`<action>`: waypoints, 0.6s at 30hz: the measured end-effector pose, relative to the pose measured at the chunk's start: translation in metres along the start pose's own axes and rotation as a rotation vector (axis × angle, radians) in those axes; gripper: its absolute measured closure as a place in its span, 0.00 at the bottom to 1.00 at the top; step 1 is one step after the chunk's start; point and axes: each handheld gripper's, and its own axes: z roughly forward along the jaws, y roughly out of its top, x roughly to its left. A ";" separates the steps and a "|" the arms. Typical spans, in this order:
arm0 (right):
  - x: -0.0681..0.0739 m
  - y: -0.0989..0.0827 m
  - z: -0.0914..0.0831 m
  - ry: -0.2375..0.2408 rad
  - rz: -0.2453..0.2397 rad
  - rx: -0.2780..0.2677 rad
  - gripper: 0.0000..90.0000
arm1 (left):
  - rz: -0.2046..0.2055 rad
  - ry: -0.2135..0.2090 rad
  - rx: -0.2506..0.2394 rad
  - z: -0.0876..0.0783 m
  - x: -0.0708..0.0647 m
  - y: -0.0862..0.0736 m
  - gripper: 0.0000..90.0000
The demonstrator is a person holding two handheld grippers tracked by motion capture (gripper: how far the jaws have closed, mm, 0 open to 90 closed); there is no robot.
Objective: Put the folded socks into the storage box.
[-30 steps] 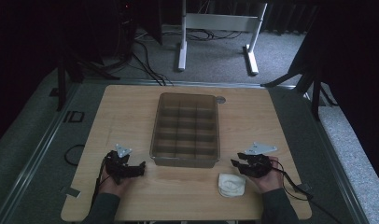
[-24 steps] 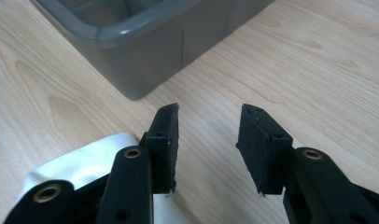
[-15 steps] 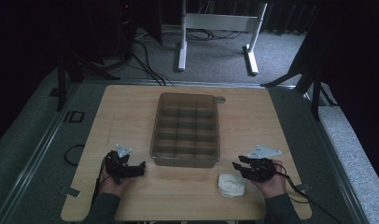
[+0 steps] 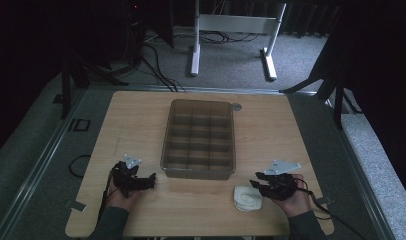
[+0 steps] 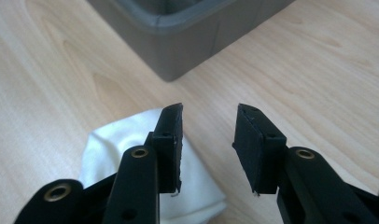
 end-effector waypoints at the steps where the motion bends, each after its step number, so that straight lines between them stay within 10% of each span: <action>1: 0.001 0.000 0.000 -0.002 -0.007 0.011 0.67 | 0.000 0.000 0.000 0.000 0.000 0.000 0.01; 18: 0.022 -0.002 0.004 0.058 -0.121 0.149 0.64 | 0.000 0.000 0.000 0.000 0.000 0.000 0.01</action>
